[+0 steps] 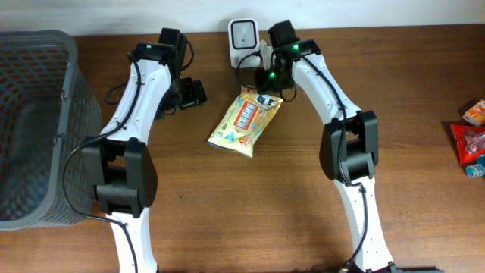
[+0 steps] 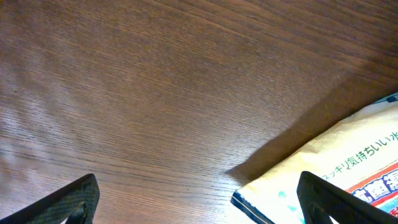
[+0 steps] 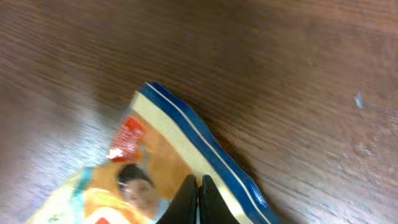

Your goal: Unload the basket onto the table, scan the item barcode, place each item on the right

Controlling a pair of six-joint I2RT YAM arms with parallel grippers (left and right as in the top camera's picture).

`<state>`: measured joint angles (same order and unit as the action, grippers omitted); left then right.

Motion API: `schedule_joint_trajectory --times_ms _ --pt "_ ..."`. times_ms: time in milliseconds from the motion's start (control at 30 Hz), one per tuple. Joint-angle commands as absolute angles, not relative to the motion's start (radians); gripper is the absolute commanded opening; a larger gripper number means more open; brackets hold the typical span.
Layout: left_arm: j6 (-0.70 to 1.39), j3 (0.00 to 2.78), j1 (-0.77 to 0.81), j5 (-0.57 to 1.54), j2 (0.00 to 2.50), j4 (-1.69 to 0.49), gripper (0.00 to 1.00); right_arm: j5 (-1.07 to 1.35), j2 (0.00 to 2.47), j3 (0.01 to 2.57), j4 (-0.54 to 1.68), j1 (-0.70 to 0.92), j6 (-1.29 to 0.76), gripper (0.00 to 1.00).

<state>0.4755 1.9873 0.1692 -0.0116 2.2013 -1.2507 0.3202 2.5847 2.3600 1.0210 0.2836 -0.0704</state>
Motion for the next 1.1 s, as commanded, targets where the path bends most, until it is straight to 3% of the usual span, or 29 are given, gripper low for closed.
schedule_joint_trajectory --times_ms 0,167,233,300,367,400,500,533,567,600,867,1067 --pt "0.477 1.981 0.17 -0.015 2.21 -1.26 1.0 0.233 2.606 2.365 1.077 0.278 -0.06 0.04" --pt "0.476 1.981 0.17 -0.007 2.21 -1.275 0.99 0.183 2.606 2.366 1.332 0.284 -0.068 0.04" --pt "0.435 1.981 0.17 0.049 2.21 -1.276 0.87 0.237 2.606 2.366 1.419 0.295 -0.068 0.04" --pt "0.42 1.98 0.174 0.064 2.21 -1.285 0.84 0.269 2.606 2.366 1.517 0.324 -0.087 0.04" --pt "0.42 1.979 0.177 0.064 2.21 -1.316 0.68 0.265 2.597 2.366 1.568 0.348 -0.115 0.04" --pt "0.409 1.979 0.177 0.065 2.21 -1.345 0.52 0.256 2.584 2.368 1.579 0.355 -0.128 0.04" --pt "0.387 1.979 0.177 0.065 2.21 -1.377 0.42 0.144 2.501 2.369 1.584 0.34 -0.23 0.04" --pt "0.387 1.979 0.177 0.07 2.21 -1.378 0.33 0.138 2.45 2.369 1.591 0.327 -0.229 0.04" --pt "0.387 1.979 0.177 0.108 2.21 -1.369 0.11 0.145 2.418 2.369 1.59 0.323 -0.229 0.04" --pt "0.387 1.979 0.178 0.146 2.21 -1.357 0.01 0.146 2.4 2.369 1.584 0.322 -0.229 0.04" --pt "0.387 1.858 0.277 0.203 2.211 -1.248 0.0 0.307 2.445 2.341 1.498 0.336 -0.214 0.04" --pt "0.388 1.687 0.269 0.109 2.211 -1.1 0.0 0.303 2.445 2.143 1.374 0.334 -0.216 0.04"
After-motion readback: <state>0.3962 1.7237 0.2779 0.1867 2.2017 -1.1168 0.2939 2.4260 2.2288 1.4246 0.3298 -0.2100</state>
